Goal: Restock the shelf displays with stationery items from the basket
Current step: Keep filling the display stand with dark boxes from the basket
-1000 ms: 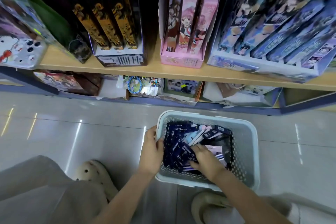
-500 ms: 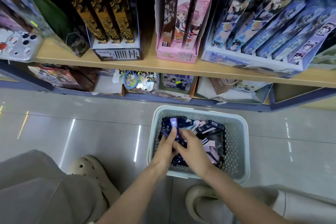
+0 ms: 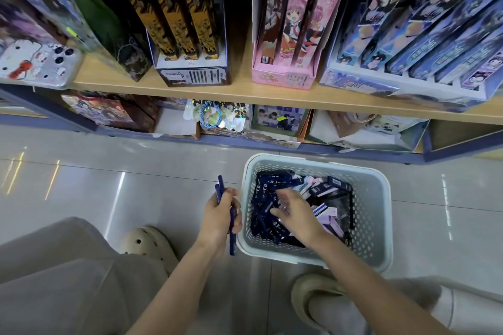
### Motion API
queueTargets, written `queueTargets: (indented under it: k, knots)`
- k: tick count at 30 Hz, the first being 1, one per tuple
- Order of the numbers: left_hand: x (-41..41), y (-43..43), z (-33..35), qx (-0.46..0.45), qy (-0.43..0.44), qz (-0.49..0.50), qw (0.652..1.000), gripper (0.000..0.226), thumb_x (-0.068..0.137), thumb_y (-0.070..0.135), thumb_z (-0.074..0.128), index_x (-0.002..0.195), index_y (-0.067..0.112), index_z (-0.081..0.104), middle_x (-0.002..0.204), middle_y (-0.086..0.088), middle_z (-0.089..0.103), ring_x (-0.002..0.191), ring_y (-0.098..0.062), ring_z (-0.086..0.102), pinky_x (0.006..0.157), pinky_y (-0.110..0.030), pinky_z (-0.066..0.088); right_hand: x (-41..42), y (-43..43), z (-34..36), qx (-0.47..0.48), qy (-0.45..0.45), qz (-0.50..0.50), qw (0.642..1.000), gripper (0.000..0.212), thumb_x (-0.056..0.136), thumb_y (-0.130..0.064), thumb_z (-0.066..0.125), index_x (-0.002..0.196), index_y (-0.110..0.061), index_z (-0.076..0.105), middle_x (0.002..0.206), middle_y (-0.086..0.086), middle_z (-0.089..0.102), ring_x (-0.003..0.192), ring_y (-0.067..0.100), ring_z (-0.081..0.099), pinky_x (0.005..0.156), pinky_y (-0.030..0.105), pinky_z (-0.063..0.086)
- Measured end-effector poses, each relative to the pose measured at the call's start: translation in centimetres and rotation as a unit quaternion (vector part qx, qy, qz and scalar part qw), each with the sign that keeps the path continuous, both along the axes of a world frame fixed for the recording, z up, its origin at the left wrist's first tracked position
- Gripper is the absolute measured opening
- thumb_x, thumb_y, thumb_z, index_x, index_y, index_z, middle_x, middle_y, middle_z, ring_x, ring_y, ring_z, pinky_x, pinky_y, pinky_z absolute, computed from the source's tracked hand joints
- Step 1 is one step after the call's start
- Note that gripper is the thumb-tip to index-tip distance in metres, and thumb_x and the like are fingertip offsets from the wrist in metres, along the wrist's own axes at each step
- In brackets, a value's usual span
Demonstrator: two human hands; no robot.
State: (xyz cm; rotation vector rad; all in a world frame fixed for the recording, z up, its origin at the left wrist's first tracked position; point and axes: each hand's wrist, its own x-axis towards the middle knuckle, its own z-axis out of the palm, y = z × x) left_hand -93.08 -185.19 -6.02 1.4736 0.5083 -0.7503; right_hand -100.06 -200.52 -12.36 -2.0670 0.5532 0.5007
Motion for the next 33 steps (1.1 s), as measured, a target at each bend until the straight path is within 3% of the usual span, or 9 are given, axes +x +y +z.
queueTargets:
  k: [6,10,14,17,20,23,26,31,33]
  knots:
    - [0.6,-0.3,-0.4,-0.036,0.071,0.05,0.996,0.031,0.103,0.026,0.037,0.079,0.008,0.045,0.051,-0.002,0.043,0.037,-0.012,0.035,0.035,-0.021,0.031,0.3,1.2,-2.6,-0.064,0.055,0.058,0.995,0.084,0.077,-0.028,0.076,0.145,-0.016,0.029,0.143,0.009,0.037,0.133,0.024,0.036,0.11,0.039,0.033]
    - [0.7,-0.3,-0.4,-0.055,0.099,0.06,0.992,0.037,0.099,0.04,0.039,0.081,0.009,0.05,0.058,-0.003,0.048,0.048,-0.013,0.043,0.048,-0.021,0.042,0.7,1.3,-2.4,-0.096,0.051,0.071,0.992,0.09,0.071,-0.044,0.078,0.143,-0.018,0.031,0.143,0.007,0.041,0.131,0.025,0.039,0.108,0.036,0.036]
    - [0.7,-0.2,-0.3,-0.076,0.102,0.048,0.991,0.031,0.098,0.033,0.043,0.081,0.009,0.052,0.058,-0.001,0.05,0.056,-0.012,0.046,0.061,-0.025,0.044,0.5,2.6,-2.2,-0.142,0.077,0.089,0.983,0.098,0.072,-0.053,0.074,0.147,-0.017,0.023,0.145,0.006,0.033,0.134,0.027,0.033,0.106,0.04,0.037]
    - [0.6,0.0,-0.1,-0.05,0.084,0.0,0.995,0.022,0.098,0.02,0.048,0.079,0.01,0.05,0.059,-0.001,0.048,0.054,-0.01,0.046,0.056,-0.019,0.046,0.3,2.9,-2.3,-0.179,0.05,0.088,0.979,0.074,0.086,-0.035,0.064,0.145,-0.014,0.025,0.143,0.009,0.038,0.131,0.028,0.036,0.103,0.038,0.041]
    - [0.6,0.2,-0.2,-0.056,0.083,0.022,0.995,0.017,0.098,0.012,0.047,0.082,0.009,0.049,0.062,-0.003,0.044,0.051,-0.011,0.044,0.05,-0.018,0.046,0.1,2.1,-2.2,-0.162,0.021,0.077,0.984,0.054,0.092,-0.009,0.05,0.143,-0.015,0.032,0.137,0.009,0.048,0.124,0.027,0.047,0.096,0.035,0.045]
    - [0.6,0.2,-0.3,-0.065,0.083,0.065,0.992,0.014,0.1,0.01,0.043,0.087,0.008,0.049,0.063,-0.002,0.043,0.049,-0.011,0.042,0.046,-0.021,0.042,-0.2,1.3,-2.0,-0.155,-0.011,0.056,0.986,0.04,0.095,-0.014,0.048,0.135,-0.018,0.042,0.127,0.006,0.057,0.1,0.023,0.062,0.08,0.034,0.051]
    - [0.4,0.2,-0.2,-0.058,0.085,0.067,0.992,0.014,0.1,0.008,0.041,0.088,0.009,0.048,0.059,0.0,0.041,0.044,-0.009,0.037,0.04,-0.019,0.035,-0.7,0.4,-1.5,-0.123,-0.034,0.019,0.992,0.029,0.098,-0.022,0.049,0.126,-0.016,0.049,0.112,0.005,0.064,0.087,0.021,0.065,0.072,0.03,0.05]
    - [-0.3,-0.3,0.0,-0.02,0.046,-0.051,0.997,0.017,0.095,0.011,0.055,0.079,0.01,0.048,0.049,0.003,0.036,0.041,-0.009,0.031,0.04,-0.019,0.032,-1.4,-1.1,1.2,0.027,-0.061,-0.065,0.996,0.014,0.095,-0.021,0.055,0.108,-0.027,0.053,0.082,0.003,0.068,0.076,0.018,0.069,0.075,0.039,0.055]
    - [-0.8,-1.0,0.2,-0.021,0.053,-0.078,0.995,0.02,0.092,0.017,0.06,0.078,0.011,0.049,0.05,0.003,0.034,0.042,-0.009,0.03,0.041,-0.019,0.03,-1.7,-1.2,2.9,0.067,-0.085,-0.09,0.99,0.015,0.095,-0.021,0.055,0.104,-0.032,0.052,0.078,0.003,0.068,0.073,0.008,0.068,0.074,0.031,0.056]
